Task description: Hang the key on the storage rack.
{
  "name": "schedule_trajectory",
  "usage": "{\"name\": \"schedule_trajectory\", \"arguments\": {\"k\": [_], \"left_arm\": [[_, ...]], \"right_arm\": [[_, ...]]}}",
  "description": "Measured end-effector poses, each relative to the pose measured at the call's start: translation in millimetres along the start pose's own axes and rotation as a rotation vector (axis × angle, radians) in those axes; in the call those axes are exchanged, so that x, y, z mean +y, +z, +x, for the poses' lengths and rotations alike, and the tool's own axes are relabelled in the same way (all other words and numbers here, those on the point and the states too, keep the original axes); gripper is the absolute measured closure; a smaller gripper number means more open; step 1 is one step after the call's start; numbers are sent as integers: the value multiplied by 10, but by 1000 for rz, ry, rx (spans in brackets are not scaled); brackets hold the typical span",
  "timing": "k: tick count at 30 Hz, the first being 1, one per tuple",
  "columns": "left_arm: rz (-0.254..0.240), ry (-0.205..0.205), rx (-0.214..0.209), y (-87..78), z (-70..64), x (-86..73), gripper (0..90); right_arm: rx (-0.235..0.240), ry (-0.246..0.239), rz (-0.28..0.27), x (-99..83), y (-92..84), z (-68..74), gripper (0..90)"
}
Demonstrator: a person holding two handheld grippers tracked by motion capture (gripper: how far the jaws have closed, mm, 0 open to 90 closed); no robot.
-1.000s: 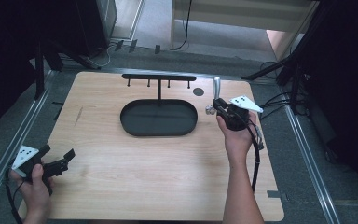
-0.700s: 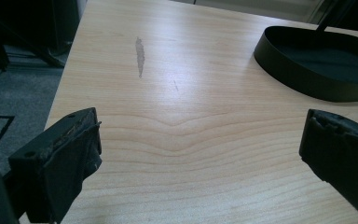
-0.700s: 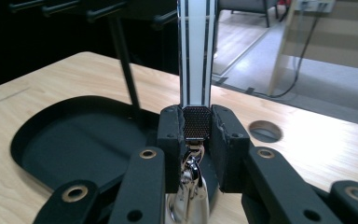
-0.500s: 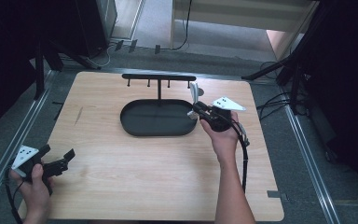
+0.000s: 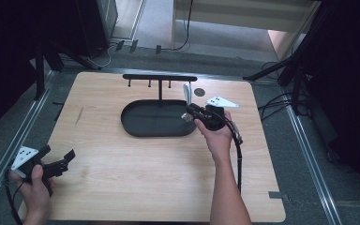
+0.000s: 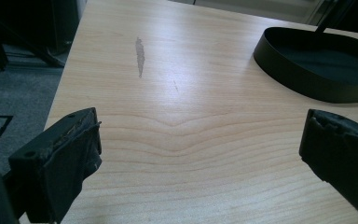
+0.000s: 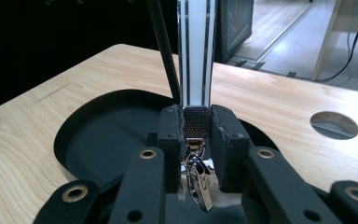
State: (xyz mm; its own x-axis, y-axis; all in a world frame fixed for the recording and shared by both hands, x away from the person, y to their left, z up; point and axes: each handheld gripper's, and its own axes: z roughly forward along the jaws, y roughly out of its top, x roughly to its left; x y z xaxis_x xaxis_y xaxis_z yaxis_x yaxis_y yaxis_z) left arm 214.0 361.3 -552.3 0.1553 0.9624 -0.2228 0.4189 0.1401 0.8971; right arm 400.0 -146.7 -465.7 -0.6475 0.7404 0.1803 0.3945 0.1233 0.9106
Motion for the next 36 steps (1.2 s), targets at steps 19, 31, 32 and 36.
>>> {"name": "schedule_trajectory", "arguments": {"k": [19, 31, 32, 36], "left_arm": [[-3, 0, 2, 0, 2, 1, 0], [-4, -1, 1, 1, 3, 1, 0], [-3, 0, 1, 1, 3, 1, 0], [-3, 0, 1, 0, 3, 1, 0]], "right_arm": [[20, 120, -23, 17, 29, -104, 750], [-26, 213, -34, 10, 61, -160, 724], [-32, 220, -35, 12, 66, -163, 722], [-40, 265, -37, 10, 85, -176, 709]]}}
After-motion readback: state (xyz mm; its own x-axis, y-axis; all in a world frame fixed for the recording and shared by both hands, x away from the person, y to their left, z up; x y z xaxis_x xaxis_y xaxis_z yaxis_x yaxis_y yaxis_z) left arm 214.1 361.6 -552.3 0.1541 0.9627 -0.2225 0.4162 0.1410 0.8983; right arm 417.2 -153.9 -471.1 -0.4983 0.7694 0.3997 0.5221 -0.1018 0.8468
